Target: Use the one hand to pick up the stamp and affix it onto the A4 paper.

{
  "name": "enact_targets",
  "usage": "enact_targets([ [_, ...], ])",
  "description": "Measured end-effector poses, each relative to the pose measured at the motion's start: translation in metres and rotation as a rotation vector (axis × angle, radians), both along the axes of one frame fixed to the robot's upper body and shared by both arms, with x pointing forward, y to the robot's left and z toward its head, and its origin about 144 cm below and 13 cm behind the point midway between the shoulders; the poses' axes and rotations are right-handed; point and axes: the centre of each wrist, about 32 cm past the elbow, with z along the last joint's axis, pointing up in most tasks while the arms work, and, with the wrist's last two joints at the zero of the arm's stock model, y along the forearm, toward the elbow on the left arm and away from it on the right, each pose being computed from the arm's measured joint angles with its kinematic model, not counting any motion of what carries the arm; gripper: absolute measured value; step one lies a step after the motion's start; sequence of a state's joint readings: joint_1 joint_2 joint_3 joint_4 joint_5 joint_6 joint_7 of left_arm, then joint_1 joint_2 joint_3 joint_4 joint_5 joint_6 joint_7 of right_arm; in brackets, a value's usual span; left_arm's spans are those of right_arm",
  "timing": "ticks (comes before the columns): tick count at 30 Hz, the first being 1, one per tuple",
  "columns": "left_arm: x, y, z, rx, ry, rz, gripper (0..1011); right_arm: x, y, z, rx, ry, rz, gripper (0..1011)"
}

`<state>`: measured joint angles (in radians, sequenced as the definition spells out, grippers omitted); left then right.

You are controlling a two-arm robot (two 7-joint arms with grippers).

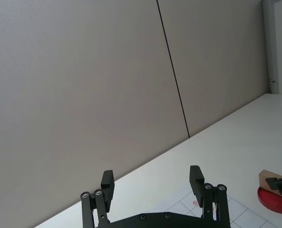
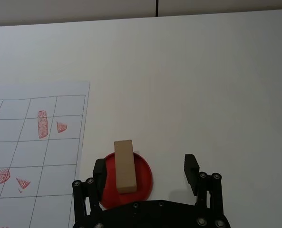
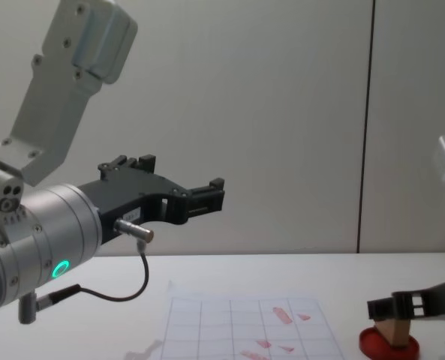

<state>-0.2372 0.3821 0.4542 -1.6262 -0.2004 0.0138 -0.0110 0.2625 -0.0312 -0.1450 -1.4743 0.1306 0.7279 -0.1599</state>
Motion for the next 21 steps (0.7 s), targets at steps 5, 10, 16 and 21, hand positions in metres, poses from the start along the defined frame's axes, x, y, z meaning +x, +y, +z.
enact_targets([
  [5, 0.0, 0.0, 0.0, 0.0, 0.0, 0.0, 1002, 0.004, 0.001, -0.002, -0.004, 0.0, 0.004, 1001],
  [10, 0.0, 0.0, 0.0, 0.0, 0.0, 0.0, 1002, 0.007, 0.001, -0.003, -0.008, 0.003, 0.01, 1001],
  [16, 0.0, 0.0, 0.0, 0.0, 0.0, 0.0, 1002, 0.01, 0.002, -0.004, -0.012, 0.009, 0.013, 1001],
  [21, 0.0, 0.0, 0.0, 0.0, 0.0, 0.0, 1002, 0.011, 0.002, -0.005, -0.015, 0.017, 0.016, 1001],
])
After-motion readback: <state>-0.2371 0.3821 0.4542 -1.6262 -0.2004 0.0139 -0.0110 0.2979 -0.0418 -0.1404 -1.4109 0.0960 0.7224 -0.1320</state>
